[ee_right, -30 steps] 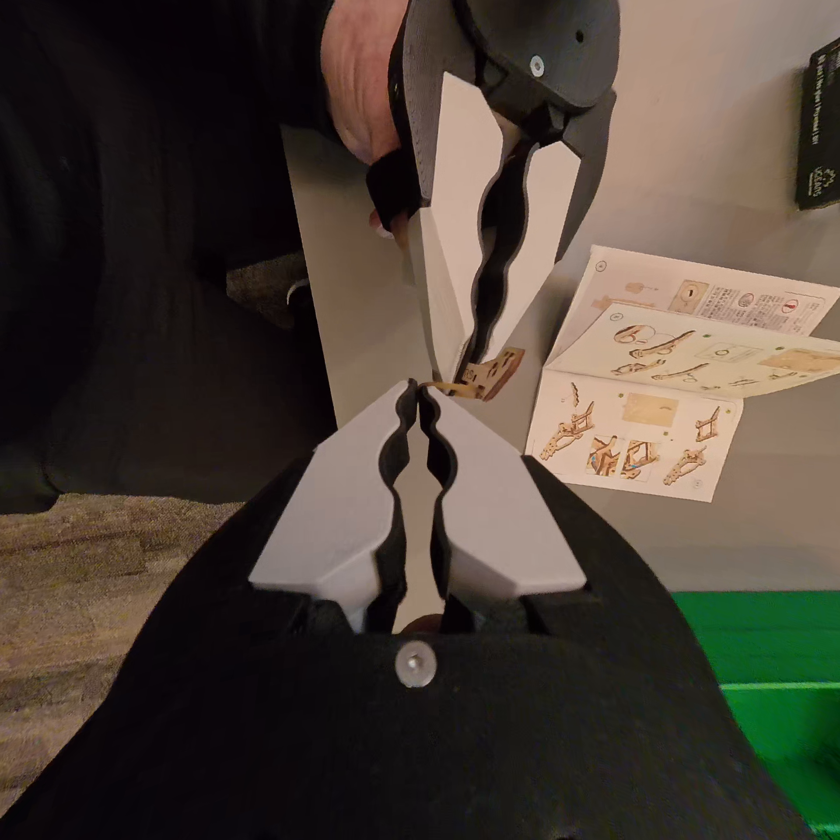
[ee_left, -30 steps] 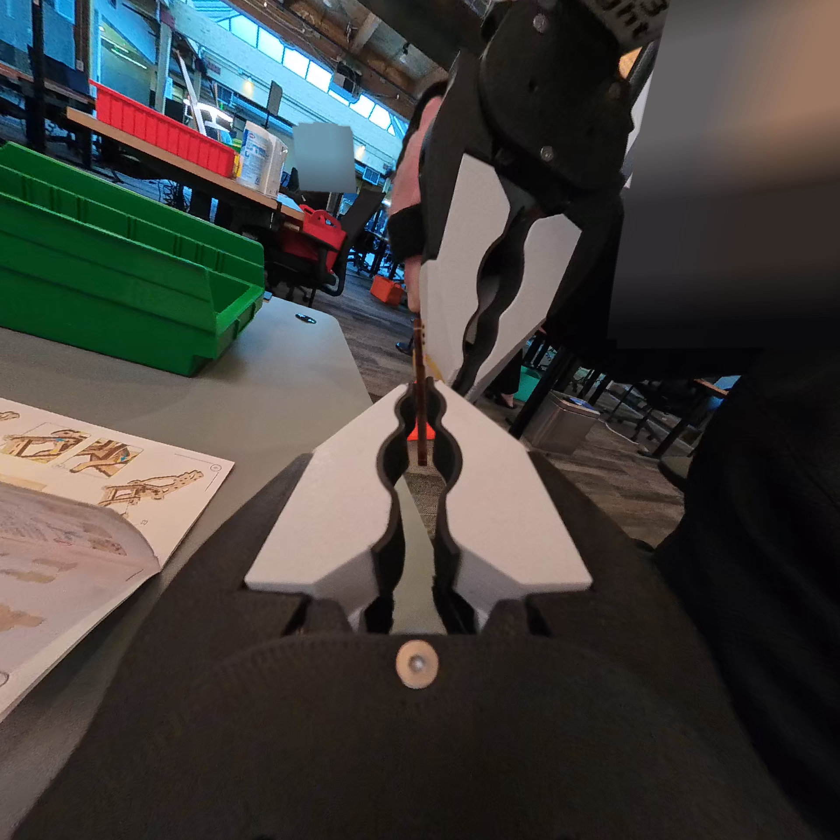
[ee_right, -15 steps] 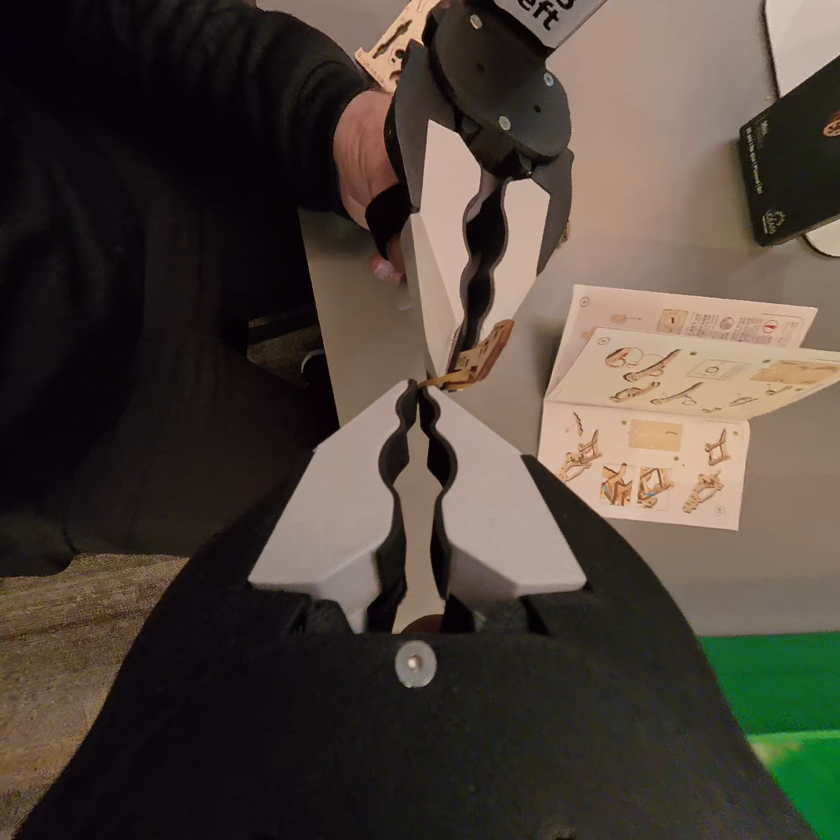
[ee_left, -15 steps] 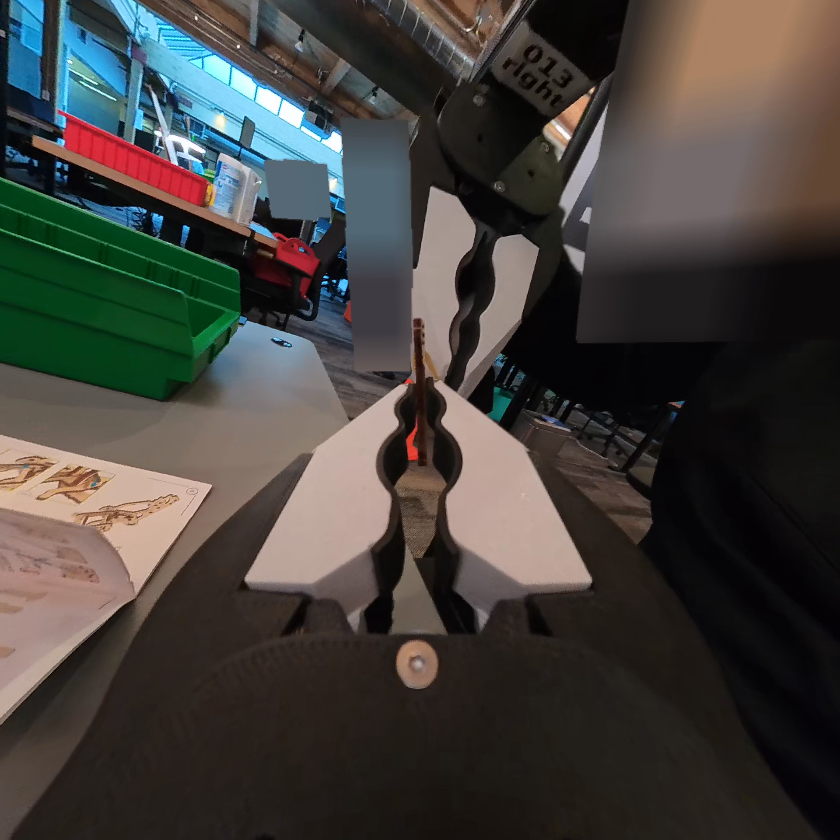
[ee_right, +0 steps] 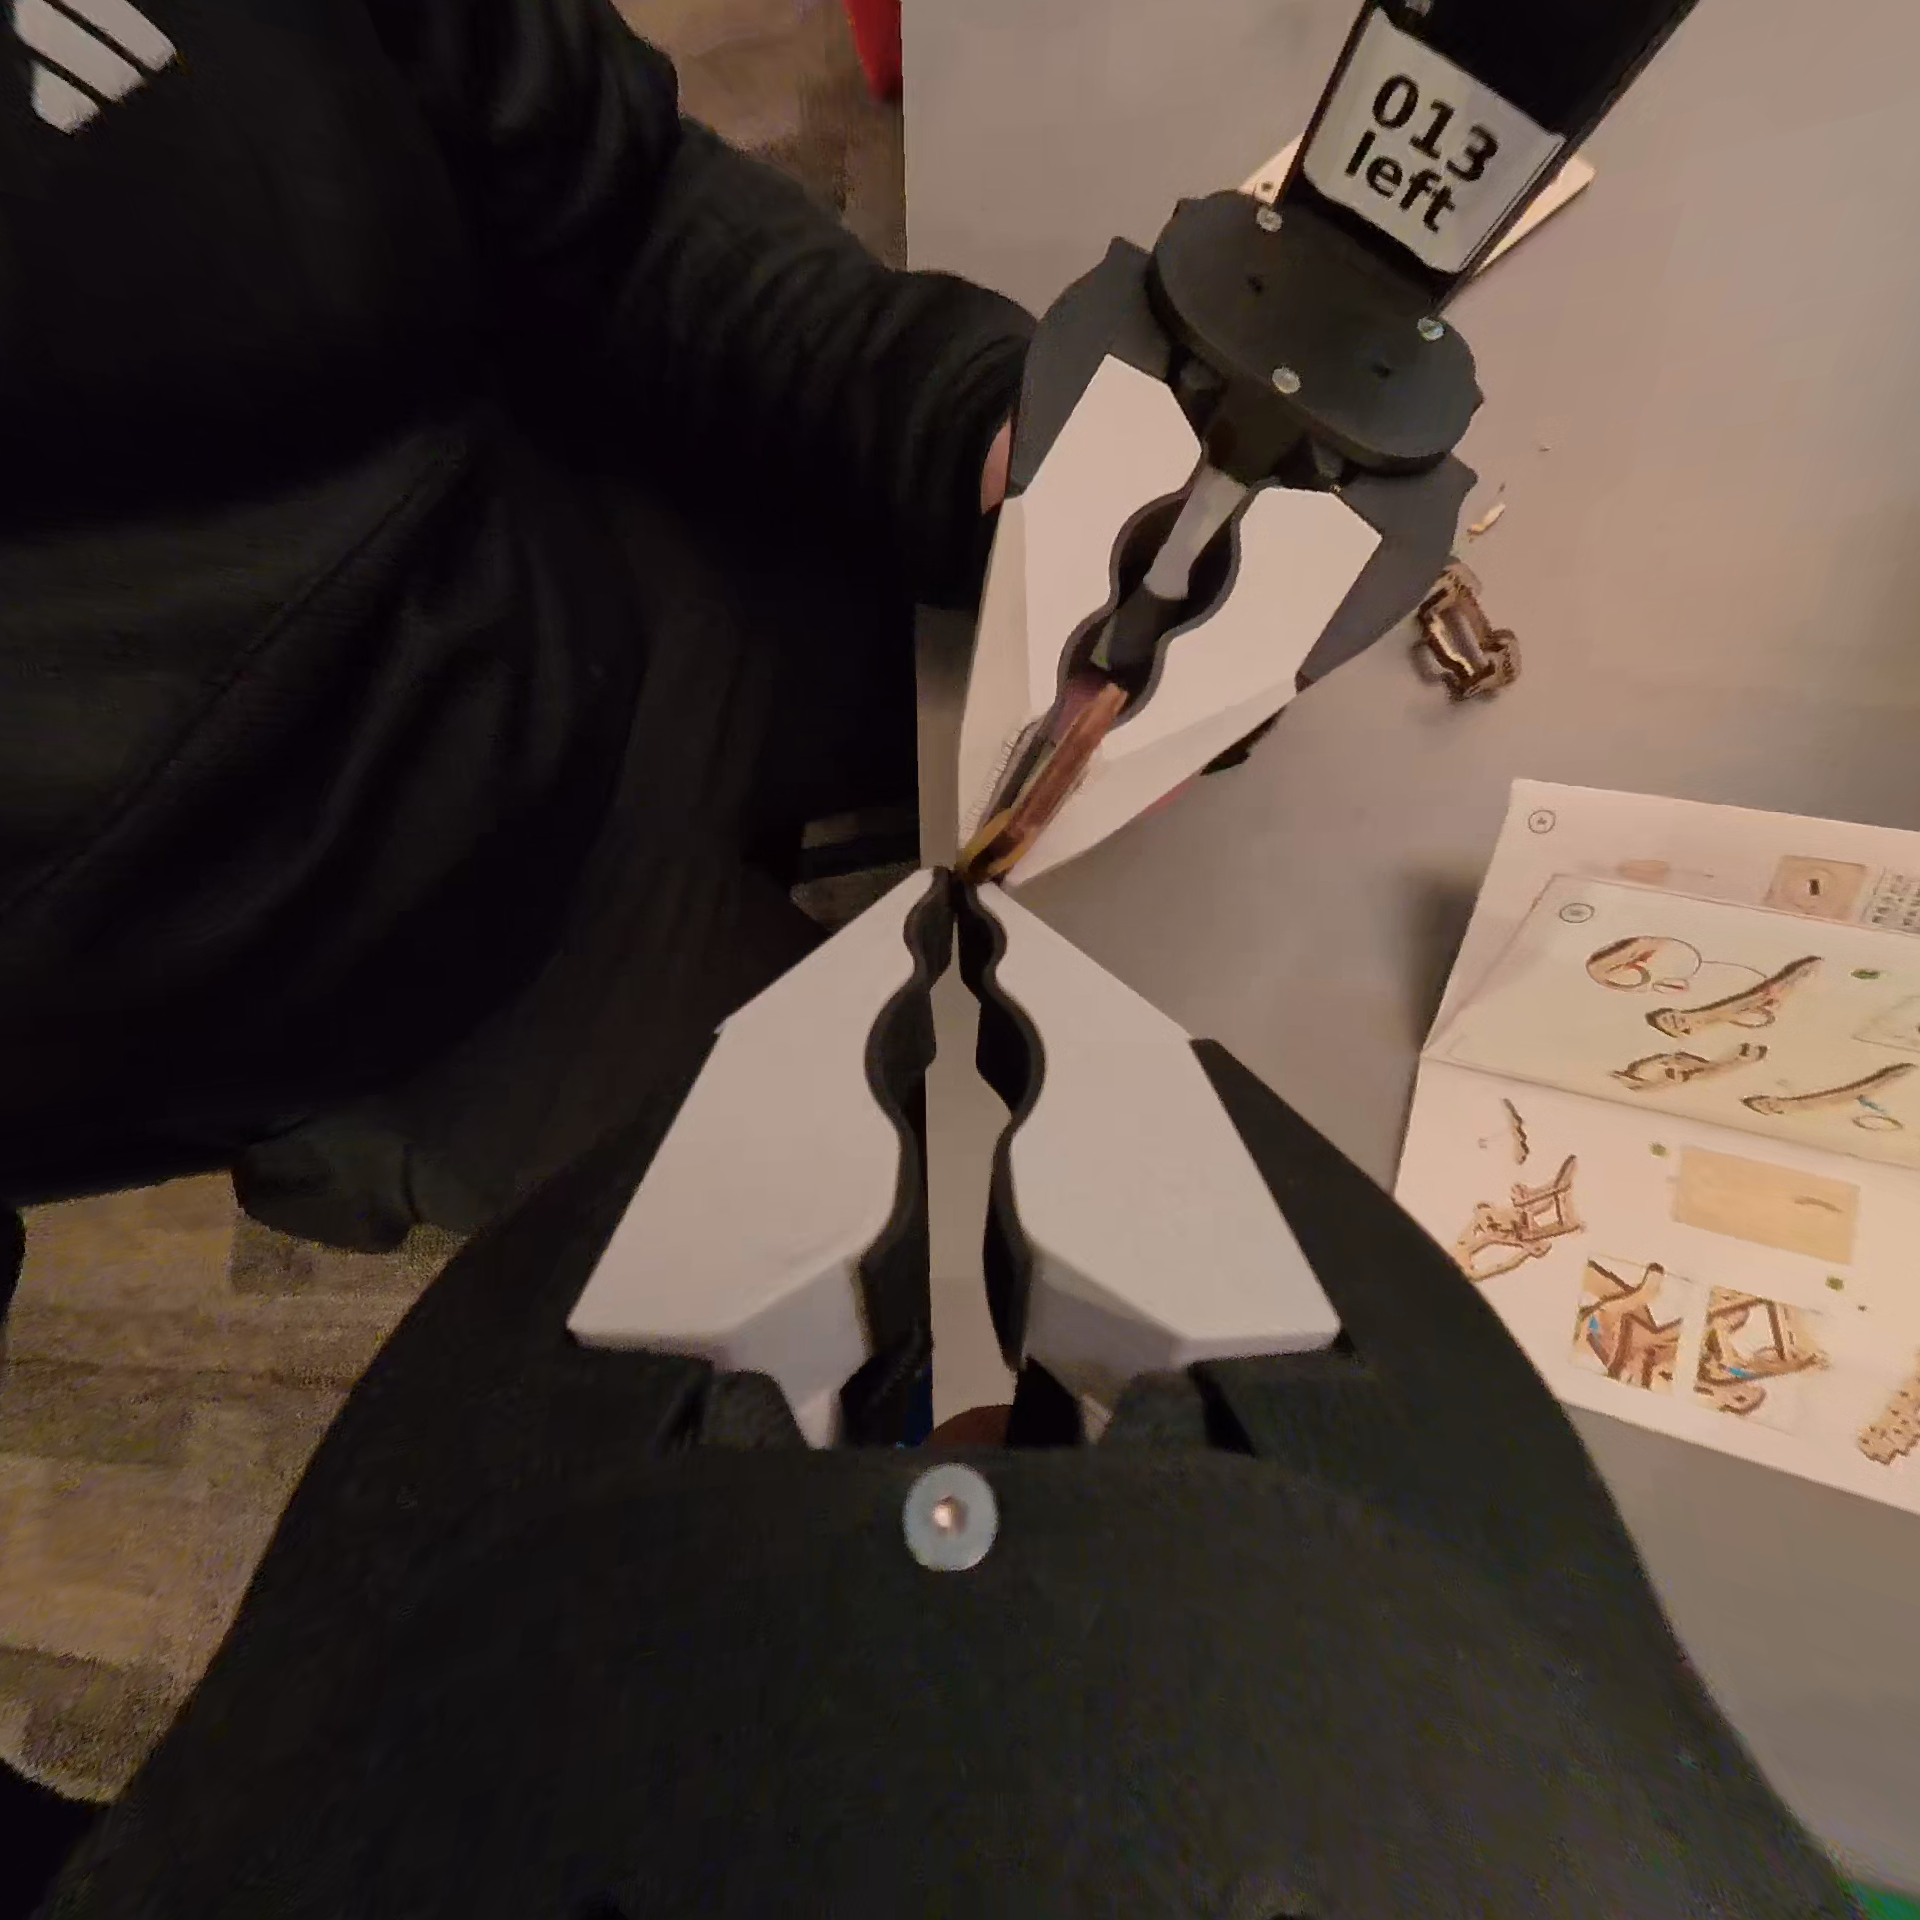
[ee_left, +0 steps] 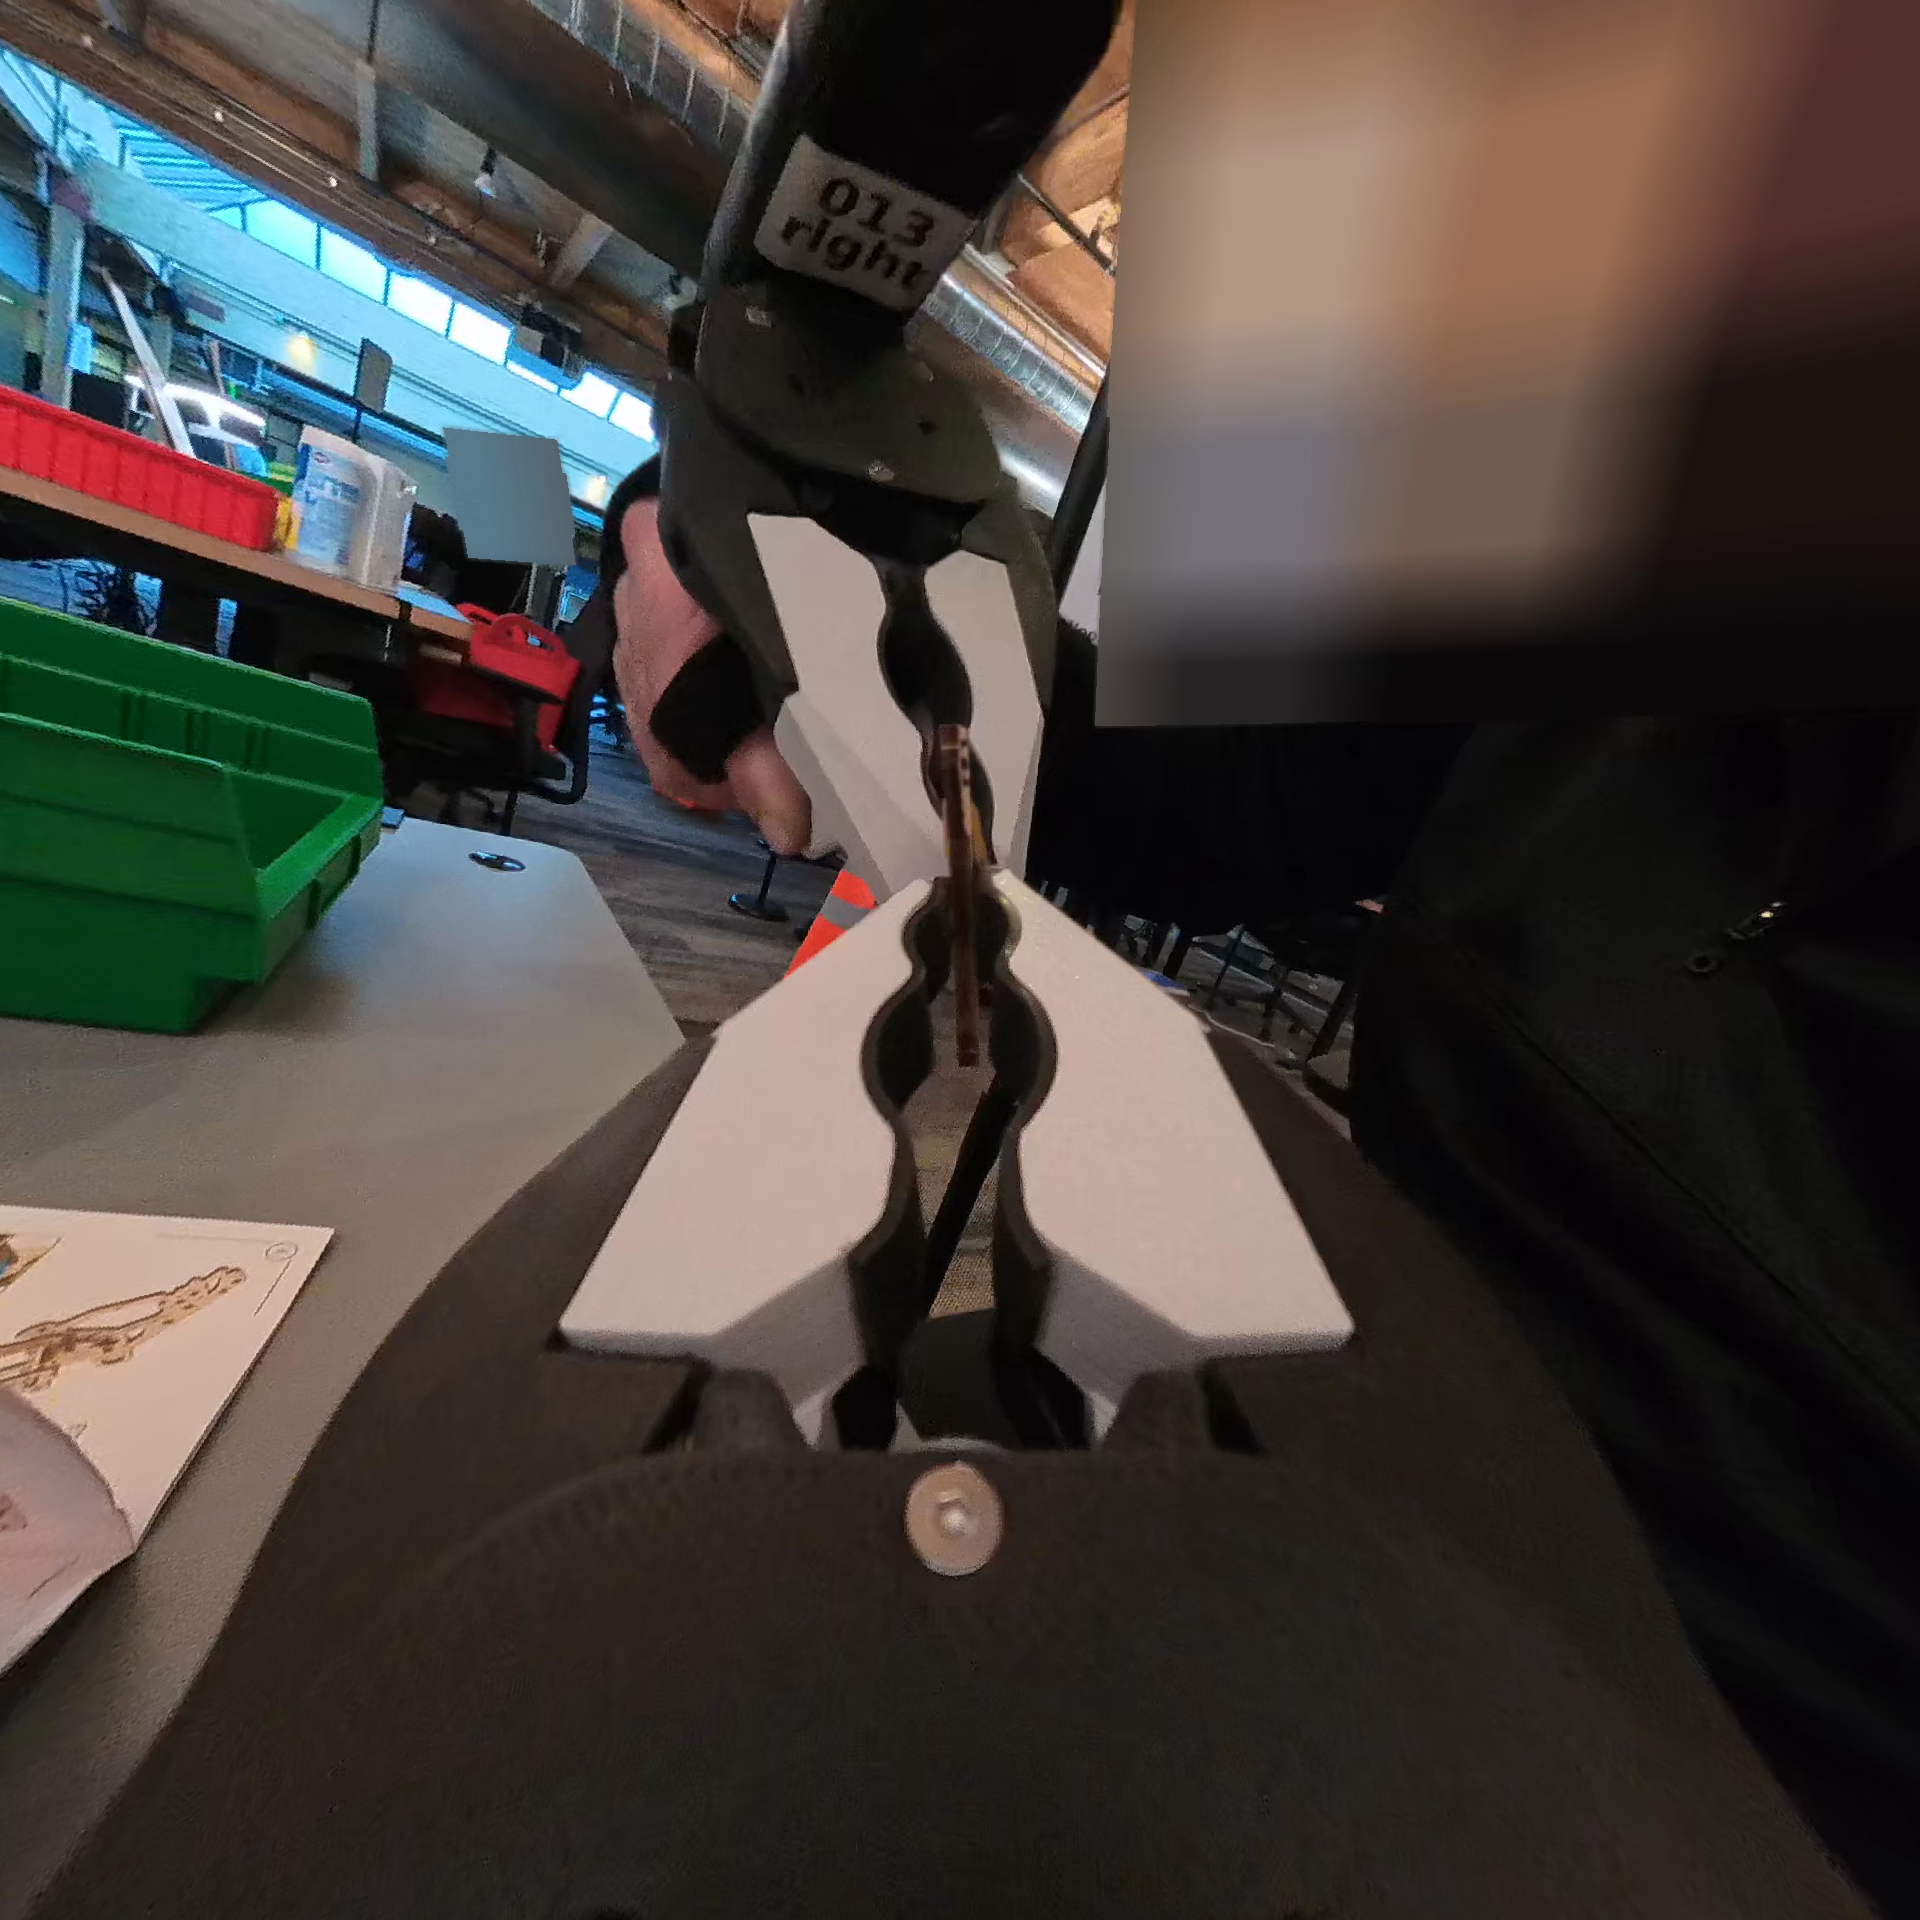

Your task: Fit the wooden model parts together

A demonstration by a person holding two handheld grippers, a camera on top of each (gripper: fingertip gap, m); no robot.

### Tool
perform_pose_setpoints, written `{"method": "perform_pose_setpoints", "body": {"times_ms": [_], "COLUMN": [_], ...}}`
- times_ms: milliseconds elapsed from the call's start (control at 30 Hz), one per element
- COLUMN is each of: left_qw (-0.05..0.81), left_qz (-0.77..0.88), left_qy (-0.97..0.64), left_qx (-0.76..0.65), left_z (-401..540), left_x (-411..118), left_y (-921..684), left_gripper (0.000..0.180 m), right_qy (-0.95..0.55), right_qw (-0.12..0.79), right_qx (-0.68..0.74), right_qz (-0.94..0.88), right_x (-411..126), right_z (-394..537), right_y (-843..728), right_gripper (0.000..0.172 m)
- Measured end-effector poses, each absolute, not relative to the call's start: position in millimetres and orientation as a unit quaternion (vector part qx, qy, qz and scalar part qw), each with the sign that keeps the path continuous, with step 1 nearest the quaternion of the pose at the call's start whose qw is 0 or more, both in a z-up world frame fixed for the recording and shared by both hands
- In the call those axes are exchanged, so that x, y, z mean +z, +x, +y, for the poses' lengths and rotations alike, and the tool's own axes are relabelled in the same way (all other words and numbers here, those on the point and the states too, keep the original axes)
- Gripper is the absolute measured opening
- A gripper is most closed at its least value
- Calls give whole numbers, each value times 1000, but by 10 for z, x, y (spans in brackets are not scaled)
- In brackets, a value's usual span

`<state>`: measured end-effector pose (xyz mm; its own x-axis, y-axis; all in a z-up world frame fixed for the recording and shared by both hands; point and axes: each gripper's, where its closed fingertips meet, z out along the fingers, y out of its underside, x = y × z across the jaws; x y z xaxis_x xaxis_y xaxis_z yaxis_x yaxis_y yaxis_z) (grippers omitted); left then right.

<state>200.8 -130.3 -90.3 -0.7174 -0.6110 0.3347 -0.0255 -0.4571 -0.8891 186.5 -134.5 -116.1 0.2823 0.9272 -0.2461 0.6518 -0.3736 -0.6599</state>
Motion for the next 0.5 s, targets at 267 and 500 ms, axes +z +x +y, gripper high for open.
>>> {"method": "perform_pose_setpoints", "body": {"times_ms": [267,500], "left_qw": [180,175], "left_qz": [475,479], "left_qy": [-321,-310], "left_qx": [-799,-803], "left_z": [-1296,-1327], "left_x": [-868,-850], "left_y": [1982,1952], "left_gripper": [1,0], "right_qy": [-760,-754], "right_qw": [224,221], "right_qx": [354,386], "right_qz": [-497,-484], "right_x": [-1188,-1190], "right_z": [-1360,-1380], "right_y": [1797,1747], "right_gripper": [0,0]}}
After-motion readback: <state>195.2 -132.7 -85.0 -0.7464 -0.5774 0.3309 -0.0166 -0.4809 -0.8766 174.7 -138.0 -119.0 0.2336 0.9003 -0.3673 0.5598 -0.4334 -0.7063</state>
